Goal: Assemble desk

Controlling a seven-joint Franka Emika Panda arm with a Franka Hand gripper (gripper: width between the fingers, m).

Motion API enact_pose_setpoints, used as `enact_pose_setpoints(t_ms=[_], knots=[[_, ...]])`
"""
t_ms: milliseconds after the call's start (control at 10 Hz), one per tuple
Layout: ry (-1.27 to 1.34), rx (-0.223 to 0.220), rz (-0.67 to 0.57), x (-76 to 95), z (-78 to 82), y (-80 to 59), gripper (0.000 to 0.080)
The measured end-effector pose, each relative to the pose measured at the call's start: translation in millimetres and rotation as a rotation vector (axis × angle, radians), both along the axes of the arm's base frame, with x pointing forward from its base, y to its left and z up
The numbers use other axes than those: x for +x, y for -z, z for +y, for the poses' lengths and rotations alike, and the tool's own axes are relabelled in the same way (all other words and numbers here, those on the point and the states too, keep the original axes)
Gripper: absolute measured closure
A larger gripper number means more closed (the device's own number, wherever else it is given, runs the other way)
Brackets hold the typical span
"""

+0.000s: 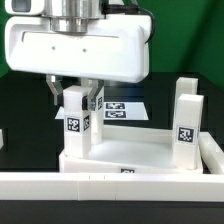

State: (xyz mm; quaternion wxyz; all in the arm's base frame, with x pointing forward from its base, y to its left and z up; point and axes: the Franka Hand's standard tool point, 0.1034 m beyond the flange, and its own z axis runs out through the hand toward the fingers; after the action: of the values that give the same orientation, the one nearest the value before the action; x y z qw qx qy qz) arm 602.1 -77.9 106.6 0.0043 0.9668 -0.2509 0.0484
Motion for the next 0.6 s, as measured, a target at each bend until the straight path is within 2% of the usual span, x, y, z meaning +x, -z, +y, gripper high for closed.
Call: enact_pose_setpoints(t_ms=[600], knots=[[0.606, 0.077, -0.018, -2.0, 1.2, 1.7, 0.0511]])
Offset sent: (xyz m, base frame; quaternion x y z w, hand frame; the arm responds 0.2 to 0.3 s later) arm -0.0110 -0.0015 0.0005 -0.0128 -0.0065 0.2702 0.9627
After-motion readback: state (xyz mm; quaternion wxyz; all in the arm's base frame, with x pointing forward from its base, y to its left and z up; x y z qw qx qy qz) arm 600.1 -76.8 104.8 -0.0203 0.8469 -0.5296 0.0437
